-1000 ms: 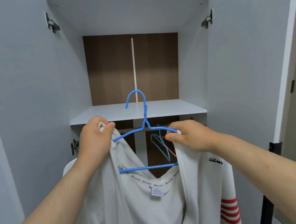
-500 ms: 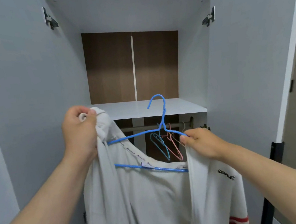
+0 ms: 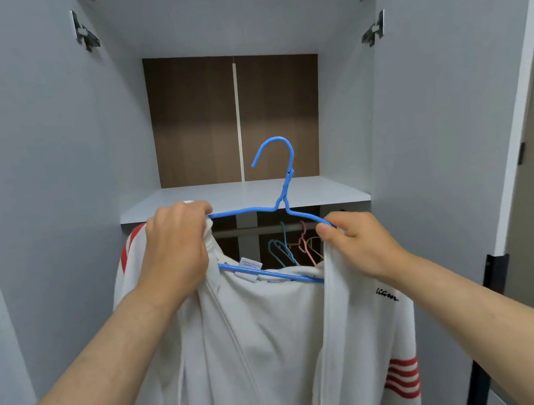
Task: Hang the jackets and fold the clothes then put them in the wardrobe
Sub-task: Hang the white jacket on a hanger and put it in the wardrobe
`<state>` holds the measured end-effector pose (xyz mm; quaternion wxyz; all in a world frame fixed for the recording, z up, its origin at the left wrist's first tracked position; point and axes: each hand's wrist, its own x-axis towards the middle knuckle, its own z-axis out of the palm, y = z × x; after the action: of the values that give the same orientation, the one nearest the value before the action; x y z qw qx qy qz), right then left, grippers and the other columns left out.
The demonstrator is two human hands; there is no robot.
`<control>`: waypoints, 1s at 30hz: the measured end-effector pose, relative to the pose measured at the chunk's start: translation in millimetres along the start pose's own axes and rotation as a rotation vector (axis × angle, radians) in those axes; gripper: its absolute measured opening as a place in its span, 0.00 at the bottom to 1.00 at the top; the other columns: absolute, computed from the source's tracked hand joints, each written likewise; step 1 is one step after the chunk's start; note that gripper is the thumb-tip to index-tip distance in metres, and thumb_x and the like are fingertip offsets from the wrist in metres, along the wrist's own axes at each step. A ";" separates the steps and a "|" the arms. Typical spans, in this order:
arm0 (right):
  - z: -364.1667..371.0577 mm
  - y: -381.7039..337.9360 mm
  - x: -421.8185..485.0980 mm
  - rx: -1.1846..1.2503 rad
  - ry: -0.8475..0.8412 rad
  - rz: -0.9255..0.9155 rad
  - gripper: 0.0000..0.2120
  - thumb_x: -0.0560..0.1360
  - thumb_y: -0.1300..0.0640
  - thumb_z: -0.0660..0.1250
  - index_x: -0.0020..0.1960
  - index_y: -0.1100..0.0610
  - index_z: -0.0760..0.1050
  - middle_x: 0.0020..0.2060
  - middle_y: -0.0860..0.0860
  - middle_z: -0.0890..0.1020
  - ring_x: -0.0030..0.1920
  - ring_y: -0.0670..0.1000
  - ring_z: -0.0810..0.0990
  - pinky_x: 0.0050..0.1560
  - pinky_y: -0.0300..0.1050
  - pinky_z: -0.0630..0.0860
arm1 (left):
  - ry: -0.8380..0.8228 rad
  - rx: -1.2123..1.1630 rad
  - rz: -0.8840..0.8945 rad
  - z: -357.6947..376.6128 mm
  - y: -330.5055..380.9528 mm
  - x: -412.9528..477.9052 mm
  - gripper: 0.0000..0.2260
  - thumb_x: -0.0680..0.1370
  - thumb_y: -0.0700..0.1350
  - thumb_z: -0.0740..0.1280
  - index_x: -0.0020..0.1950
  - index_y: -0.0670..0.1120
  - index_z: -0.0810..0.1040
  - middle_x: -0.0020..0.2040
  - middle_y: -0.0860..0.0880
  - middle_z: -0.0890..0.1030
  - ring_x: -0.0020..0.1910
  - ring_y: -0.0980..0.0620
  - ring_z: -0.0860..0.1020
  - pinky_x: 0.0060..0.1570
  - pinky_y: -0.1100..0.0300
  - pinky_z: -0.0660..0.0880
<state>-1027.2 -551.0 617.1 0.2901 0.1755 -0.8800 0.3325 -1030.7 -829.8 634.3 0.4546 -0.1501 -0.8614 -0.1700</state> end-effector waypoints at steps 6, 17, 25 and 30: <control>-4.0 -1.4 0.4 0.074 -0.016 -0.013 0.15 0.76 0.46 0.60 0.31 0.42 0.70 0.25 0.41 0.70 0.29 0.43 0.65 0.34 0.42 0.61 | 0.086 0.053 -0.162 10.8 -29.6 4.3 0.20 0.72 0.59 0.73 0.52 0.44 0.79 0.51 0.41 0.79 0.51 0.37 0.75 0.52 0.47 0.68; -6.7 3.8 15.5 0.060 -0.240 0.113 0.16 0.78 0.49 0.67 0.35 0.56 0.78 0.31 0.47 0.76 0.34 0.46 0.71 0.40 0.46 0.69 | -0.520 -0.237 -0.164 31.3 -50.0 14.4 0.10 0.70 0.56 0.74 0.37 0.51 0.78 0.34 0.52 0.80 0.36 0.51 0.79 0.37 0.52 0.76; -5.4 30.2 38.7 0.178 -0.659 0.926 0.14 0.79 0.50 0.66 0.51 0.61 0.81 0.42 0.57 0.84 0.36 0.53 0.81 0.45 0.44 0.78 | -0.373 -0.141 -0.105 48.9 -43.8 7.6 0.10 0.74 0.54 0.72 0.39 0.53 0.75 0.37 0.55 0.78 0.38 0.54 0.76 0.36 0.56 0.74; -6.5 28.7 35.7 0.073 -0.791 0.835 0.08 0.75 0.58 0.71 0.50 0.61 0.81 0.33 0.55 0.84 0.34 0.52 0.83 0.44 0.48 0.82 | -0.405 -0.082 -0.109 47.9 -42.2 12.5 0.09 0.75 0.55 0.71 0.41 0.52 0.76 0.38 0.54 0.78 0.39 0.53 0.77 0.39 0.53 0.77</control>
<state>-1066.5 -530.1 629.6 -0.2232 -0.0660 -0.9041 0.3583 -1090.0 -845.8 612.7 0.2559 -0.1528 -0.9343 -0.1954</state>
